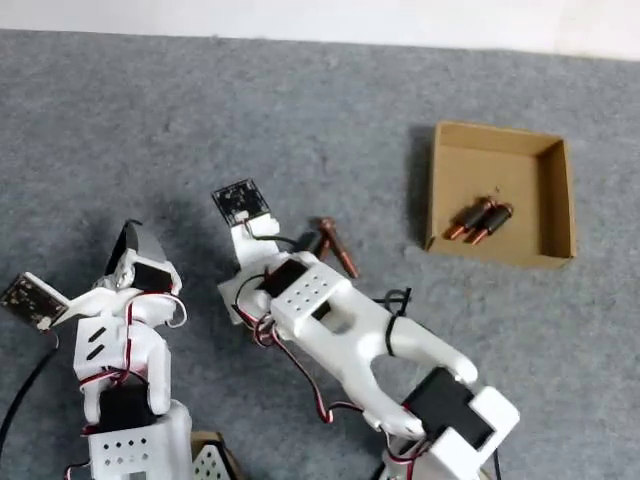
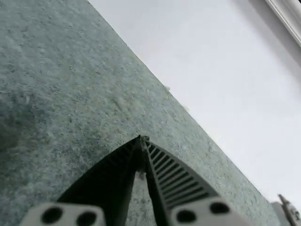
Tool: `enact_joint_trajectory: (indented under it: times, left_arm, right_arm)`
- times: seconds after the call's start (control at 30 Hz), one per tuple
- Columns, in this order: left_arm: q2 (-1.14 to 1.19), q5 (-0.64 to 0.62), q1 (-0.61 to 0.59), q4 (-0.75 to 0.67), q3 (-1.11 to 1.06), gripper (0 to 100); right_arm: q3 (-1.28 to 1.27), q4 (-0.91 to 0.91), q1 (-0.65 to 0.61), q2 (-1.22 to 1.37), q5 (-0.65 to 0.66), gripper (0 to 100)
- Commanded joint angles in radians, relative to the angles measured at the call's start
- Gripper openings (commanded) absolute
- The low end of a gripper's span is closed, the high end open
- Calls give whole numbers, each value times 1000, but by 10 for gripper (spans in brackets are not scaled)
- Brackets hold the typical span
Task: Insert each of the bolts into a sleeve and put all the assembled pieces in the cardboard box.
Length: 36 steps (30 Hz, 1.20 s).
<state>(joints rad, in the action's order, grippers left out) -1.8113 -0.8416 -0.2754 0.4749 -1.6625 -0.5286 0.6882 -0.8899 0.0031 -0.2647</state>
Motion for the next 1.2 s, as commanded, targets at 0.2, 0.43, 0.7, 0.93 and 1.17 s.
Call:
enact_joint_trajectory:
  times: [0.2, 0.43, 0.7, 0.93, 1.17]
  left_arm:
    - [-16, -9, -8, -26, 56, 7]
    - [-16, -9, -8, -26, 56, 7]
    - [-16, -9, -8, -26, 56, 7]
    - [-16, -9, -7, -26, 56, 7]
    - [-16, -9, -7, -26, 56, 7]
  right_arm:
    - [47, -5, 54, 59, -12, 166]
    - [48, 56, 114, 73, -12, 166]
    - [47, 56, 110, 73, -12, 166]
    - [47, 53, 113, 74, -5, 69]
    - [48, 53, 113, 74, -3, 48]
